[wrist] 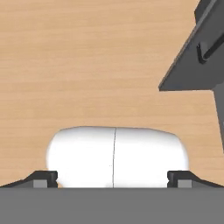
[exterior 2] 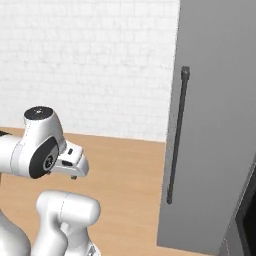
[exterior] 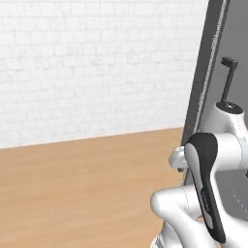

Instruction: Place one squash and one fish in each tupperware on the nearby counter, to pack two identical lunches.

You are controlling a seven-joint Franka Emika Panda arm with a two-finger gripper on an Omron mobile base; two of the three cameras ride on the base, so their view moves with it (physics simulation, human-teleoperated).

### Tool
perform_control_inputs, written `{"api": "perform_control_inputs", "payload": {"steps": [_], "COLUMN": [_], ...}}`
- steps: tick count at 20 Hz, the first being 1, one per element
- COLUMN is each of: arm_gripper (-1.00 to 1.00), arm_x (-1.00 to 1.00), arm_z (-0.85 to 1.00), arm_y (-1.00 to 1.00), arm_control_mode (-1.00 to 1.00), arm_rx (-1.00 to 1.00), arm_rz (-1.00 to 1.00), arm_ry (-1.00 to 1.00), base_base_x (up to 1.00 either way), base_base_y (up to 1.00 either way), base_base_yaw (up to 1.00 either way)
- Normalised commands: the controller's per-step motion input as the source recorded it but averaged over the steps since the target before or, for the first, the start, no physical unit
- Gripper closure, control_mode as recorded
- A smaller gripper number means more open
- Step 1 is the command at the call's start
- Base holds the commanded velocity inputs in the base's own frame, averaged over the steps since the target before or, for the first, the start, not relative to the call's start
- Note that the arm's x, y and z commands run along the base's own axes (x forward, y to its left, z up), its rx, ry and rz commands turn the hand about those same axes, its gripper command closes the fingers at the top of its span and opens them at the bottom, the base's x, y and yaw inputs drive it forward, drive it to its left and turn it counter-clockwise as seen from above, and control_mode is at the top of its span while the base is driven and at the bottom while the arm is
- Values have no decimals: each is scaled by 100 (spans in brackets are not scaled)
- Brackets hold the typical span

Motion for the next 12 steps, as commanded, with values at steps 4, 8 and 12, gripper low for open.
{"api": "perform_control_inputs", "payload": {"steps": [4, 8, 12], "arm_gripper": [-100, -100, -100], "arm_x": [0, 0, 0], "arm_z": [0, 0, 0], "arm_y": [0, 0, 0], "arm_control_mode": [100, 100, 100], "arm_rx": [0, 0, 0], "arm_rz": [0, 0, 0], "arm_ry": [0, 0, 0], "base_base_x": [100, 100, 100], "base_base_y": [100, 100, 100], "base_base_yaw": [7, 3, 0]}}
